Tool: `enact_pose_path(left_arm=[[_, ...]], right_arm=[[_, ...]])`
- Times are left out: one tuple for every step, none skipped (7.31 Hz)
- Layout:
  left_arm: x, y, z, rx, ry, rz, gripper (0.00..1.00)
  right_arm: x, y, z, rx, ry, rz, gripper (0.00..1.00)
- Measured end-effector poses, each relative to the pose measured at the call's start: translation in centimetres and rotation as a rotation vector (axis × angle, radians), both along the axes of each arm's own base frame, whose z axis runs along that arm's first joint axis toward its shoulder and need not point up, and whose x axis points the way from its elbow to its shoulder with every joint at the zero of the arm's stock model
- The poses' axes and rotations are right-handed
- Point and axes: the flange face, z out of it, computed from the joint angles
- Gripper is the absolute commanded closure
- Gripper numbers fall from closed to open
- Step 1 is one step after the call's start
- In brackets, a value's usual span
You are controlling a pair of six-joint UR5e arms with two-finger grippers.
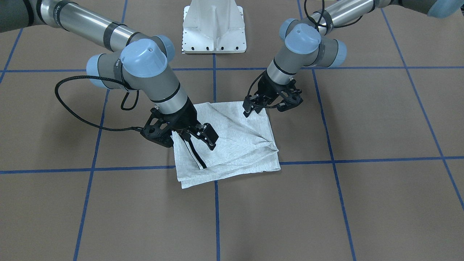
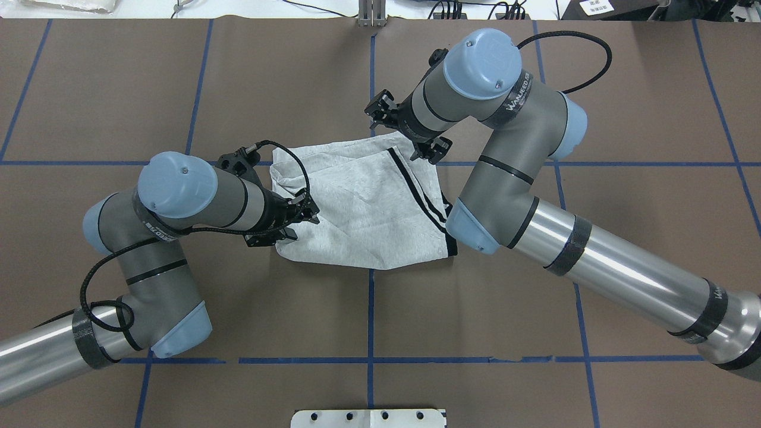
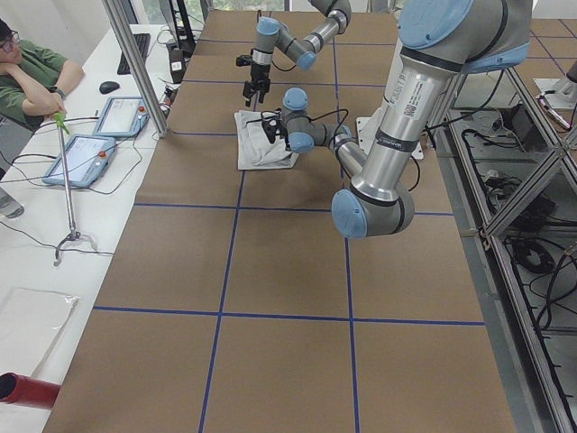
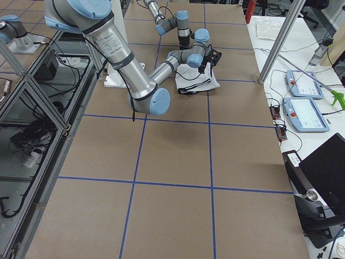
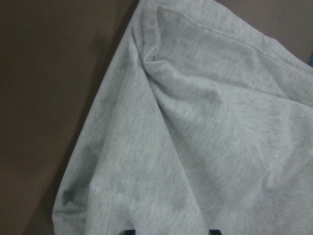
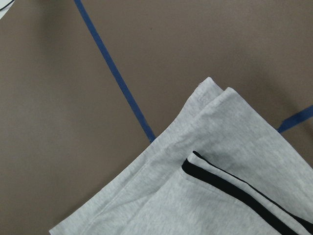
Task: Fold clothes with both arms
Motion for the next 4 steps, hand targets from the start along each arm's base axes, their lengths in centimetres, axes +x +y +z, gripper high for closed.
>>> enact_pose_path(left_arm=[[0.3, 0.5, 0.7, -0.007, -0.012, 0.008, 0.43], [0.7, 1.1, 1.1, -0.011, -0.02, 0.018, 0.43], [1.0, 1.6, 1.5, -0.015, -0.026, 0.027, 0.43], [1.3, 2.0, 1.7, -0.017, -0.028, 0.034, 0.43]], right_arm=[[0.1, -0.1, 0.1, 0.002, 0.002, -0.001, 0.0], [0.2, -0.2, 0.2, 0.003, 0.004, -0.002, 0.0], [0.2, -0.3, 0.3, 0.004, 0.007, -0.002, 0.0], [0.3, -0.4, 0.4, 0.006, 0.009, -0.001, 0.0]])
